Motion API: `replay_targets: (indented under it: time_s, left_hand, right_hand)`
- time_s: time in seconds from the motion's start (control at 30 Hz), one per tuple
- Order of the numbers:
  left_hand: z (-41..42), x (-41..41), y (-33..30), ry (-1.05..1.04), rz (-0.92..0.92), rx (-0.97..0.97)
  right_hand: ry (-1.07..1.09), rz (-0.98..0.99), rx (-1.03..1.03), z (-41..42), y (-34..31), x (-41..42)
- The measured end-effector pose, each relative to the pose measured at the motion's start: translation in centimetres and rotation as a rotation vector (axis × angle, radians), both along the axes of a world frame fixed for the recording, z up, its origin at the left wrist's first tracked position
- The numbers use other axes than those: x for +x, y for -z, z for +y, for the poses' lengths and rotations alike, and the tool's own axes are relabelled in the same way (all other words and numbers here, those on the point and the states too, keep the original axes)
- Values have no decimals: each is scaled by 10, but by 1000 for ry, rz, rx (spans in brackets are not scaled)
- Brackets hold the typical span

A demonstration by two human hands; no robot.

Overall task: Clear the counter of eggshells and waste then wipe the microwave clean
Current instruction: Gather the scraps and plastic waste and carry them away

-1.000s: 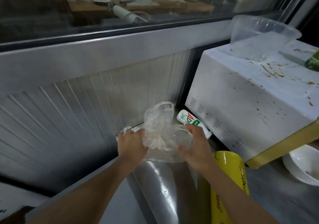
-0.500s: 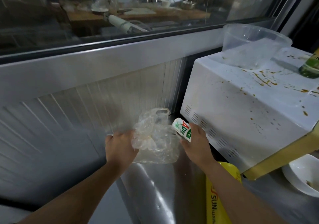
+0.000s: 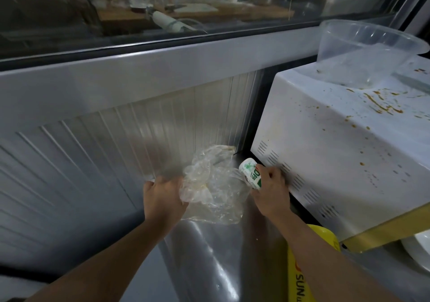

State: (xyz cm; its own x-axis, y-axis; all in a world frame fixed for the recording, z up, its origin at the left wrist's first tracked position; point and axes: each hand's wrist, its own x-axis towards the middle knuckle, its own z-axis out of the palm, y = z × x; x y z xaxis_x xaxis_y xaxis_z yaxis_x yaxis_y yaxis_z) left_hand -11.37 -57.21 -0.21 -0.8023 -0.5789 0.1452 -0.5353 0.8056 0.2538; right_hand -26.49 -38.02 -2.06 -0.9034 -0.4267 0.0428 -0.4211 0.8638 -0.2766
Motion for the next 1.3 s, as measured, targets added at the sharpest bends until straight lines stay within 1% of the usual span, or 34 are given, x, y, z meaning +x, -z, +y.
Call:
replay_targets:
  time_s: [0.17, 0.3, 0.4, 0.53, 0.63, 0.7, 0.83, 1.0, 1.13, 1.3]
  left_hand:
    - [1, 2, 3, 6, 28, 18]
    - [4, 6, 2, 8, 67, 27]
    - [5, 10, -3, 9, 64, 14]
    - [10, 19, -17, 15, 67, -4]
    - [18, 27, -32, 4, 86, 9]
    - [23, 32, -43, -11, 57, 4]
    - [32, 45, -67, -19, 21, -32]
    - [44, 69, -97, -6, 78, -46]
    - [53, 90, -120, 29, 164, -6]
    - [58, 120, -142, 98, 161, 16]
  right_hand:
    - [17, -95, -35, -1, 4, 1]
    - [11, -90, -87, -1, 2, 5]
    - [3, -86, -168, 0, -6, 12]
    - [-61, -82, -276, 4, -27, 25]
    - [-82, -100, -308, 6, -47, 38]
    - [-84, -106, -332, 8, -61, 47]
    - [-116, -59, -338, 15, -91, 65]
    - [-121, -8, -353, 28, -125, 90]
    - [-80, 8, -368, 39, -149, 114]
    - [-39, 34, -416, 55, -170, 161]
